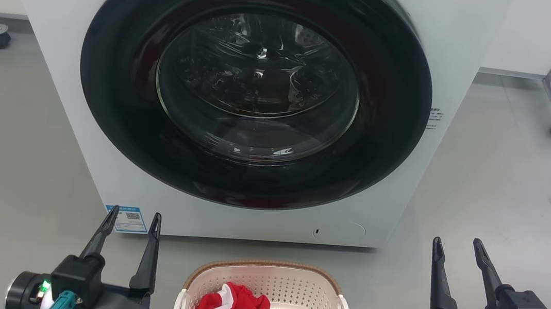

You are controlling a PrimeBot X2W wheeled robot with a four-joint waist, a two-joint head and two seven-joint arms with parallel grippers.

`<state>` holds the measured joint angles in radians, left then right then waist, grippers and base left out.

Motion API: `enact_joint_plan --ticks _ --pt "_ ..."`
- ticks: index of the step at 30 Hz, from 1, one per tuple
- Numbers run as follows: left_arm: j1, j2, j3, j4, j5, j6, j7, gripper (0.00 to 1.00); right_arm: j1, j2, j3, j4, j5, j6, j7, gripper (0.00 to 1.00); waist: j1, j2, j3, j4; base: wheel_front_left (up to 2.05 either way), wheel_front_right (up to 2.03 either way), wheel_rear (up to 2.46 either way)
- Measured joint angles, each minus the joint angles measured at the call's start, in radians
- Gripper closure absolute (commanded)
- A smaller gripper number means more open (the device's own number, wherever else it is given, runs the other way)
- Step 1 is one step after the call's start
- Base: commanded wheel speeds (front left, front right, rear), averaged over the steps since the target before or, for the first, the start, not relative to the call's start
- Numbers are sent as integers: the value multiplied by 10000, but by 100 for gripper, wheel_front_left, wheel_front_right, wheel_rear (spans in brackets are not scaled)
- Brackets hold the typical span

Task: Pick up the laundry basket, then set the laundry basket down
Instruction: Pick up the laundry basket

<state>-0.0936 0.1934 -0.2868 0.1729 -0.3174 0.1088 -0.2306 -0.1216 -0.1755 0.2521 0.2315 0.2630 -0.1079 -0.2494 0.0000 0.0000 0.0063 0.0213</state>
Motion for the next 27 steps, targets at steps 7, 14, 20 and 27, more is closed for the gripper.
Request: enact_joint_plan --ticks 7,14,20,27 --pt "2 -33 17 61 -10 13 104 0 10 44 -23 2 -15 23 0 0 0 -1 62 38 0 0 0" --pt "12 -33 54 -2 -10 61 232 0 82 92 -27 -54 -88 27 0 0 0 0 260 66 0 0 0" --pt "1 -33 150 -52 -13 65 314 0 52 104 -23 -71 -90 125 0 0 0 0 665 92 0 0 0" --pt "-205 -71 163 -8 -75 63 497 0 -330 113 -17 96 -117 174 -2 0 1 0 1388 112 0 0 0"
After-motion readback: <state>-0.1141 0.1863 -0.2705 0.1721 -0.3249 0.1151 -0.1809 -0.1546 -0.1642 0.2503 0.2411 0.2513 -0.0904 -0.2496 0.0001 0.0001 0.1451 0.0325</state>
